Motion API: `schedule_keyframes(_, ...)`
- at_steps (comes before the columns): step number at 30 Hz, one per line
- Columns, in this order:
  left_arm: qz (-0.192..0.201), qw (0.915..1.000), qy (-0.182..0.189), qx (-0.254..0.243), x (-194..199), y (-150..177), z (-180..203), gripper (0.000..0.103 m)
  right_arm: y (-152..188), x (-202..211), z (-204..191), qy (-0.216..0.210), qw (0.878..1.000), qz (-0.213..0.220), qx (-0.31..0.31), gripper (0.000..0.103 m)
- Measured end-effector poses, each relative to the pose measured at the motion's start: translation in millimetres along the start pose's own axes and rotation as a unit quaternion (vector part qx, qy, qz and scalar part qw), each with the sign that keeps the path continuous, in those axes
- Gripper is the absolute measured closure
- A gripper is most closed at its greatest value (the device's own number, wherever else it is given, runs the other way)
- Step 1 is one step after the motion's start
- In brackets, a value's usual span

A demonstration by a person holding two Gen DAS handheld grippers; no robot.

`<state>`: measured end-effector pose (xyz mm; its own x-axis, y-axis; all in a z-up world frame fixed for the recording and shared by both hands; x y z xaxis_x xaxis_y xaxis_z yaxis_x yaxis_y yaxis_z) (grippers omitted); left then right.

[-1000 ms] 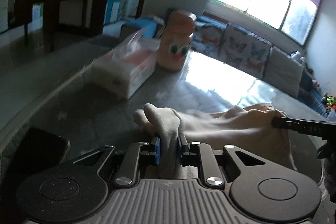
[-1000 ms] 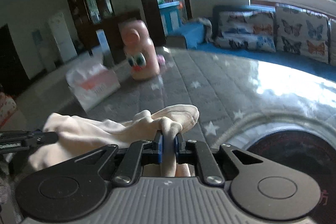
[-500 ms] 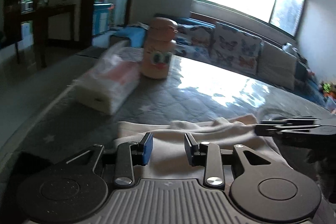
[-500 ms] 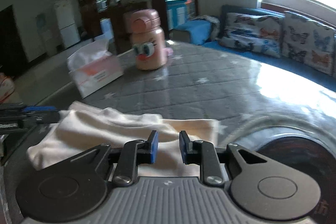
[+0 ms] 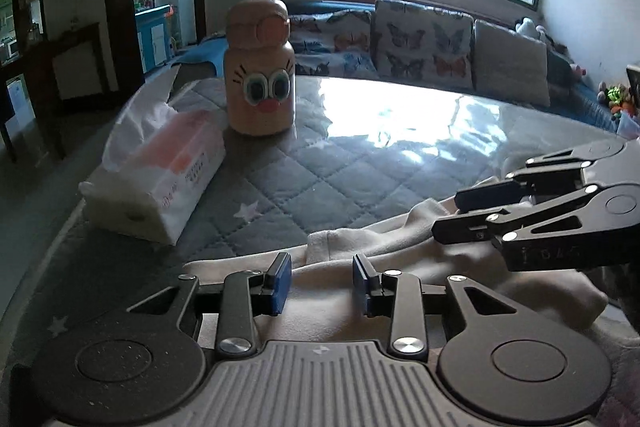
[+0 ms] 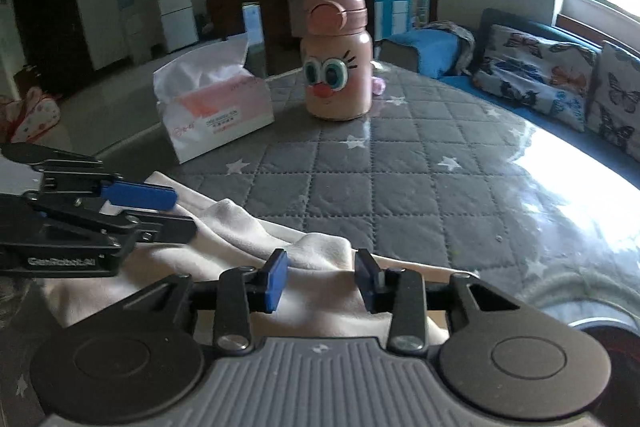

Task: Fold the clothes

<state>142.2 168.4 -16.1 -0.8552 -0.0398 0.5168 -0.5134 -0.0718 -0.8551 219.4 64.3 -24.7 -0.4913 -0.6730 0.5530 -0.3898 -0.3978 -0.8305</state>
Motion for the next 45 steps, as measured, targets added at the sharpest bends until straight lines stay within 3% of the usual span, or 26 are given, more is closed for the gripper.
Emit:
schedule_keyframes(3,-0.007,0.9999,0.001,-0.015,-9.3,1.3,0.2,0.063,0.4,-4.0,2.2,0.005,1.0,0.0,-0.003,0.064)
schedule_keyframes(6,-0.01,0.9999,-0.009,-0.01,-11.9,1.7,-2.6,0.054,0.7,-8.0,4.5,0.009,1.0,0.0,-0.006,0.053)
schedule_keyframes(11,-0.013,0.9996,-0.025,-0.001,-15.6,2.3,-7.2,0.042,1.4,-14.7,8.2,0.017,1.0,0.0,-0.012,0.044)
schedule_keyframes(15,0.004,0.9995,-0.032,0.006,-2.7,0.9,-8.5,0.032,1.6,-19.7,12.5,0.03,0.999,-0.002,-0.019,0.044)
schedule_keyframes(21,0.021,0.9988,-0.033,-0.028,16.1,10.6,1.9,0.015,0.7,-29.1,15.2,0.049,0.999,-0.014,-0.018,0.039)
schedule_keyframes(26,0.022,0.9984,-0.041,-0.033,23.6,18.6,2.6,0.01,-5.4,-25.2,13.3,0.053,0.998,-0.01,-0.018,0.039)
schedule_keyframes(33,0.019,0.9985,-0.045,-0.024,24.8,25.1,-0.2,0.003,-4.5,-8.6,-19.9,-0.004,1.0,-0.018,0.022,0.027)
schedule_keyframes(37,0.014,0.9985,-0.047,-0.023,22.8,30.2,0.7,0.003,-1.4,-21.9,-27.9,0.013,0.999,-0.022,0.043,0.027)
schedule_keyframes(45,0.011,0.9985,-0.049,-0.023,20.5,35.3,0.7,0.001,-7.7,-48.1,-10.6,0.047,0.999,-0.02,0.001,0.024)
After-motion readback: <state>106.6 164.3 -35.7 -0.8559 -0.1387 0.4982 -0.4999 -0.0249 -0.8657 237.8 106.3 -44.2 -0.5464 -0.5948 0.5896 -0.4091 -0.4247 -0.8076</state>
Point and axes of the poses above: each gripper's, at about its wrist camera, not at the fingertips, and x roughly against the way its jaws point, z to its right, y to its underside, the point moved 7 cm from there along -x, roughly the way its jaws point, and after that the axes turned 9 degrees about z, right-handed, at the moved point
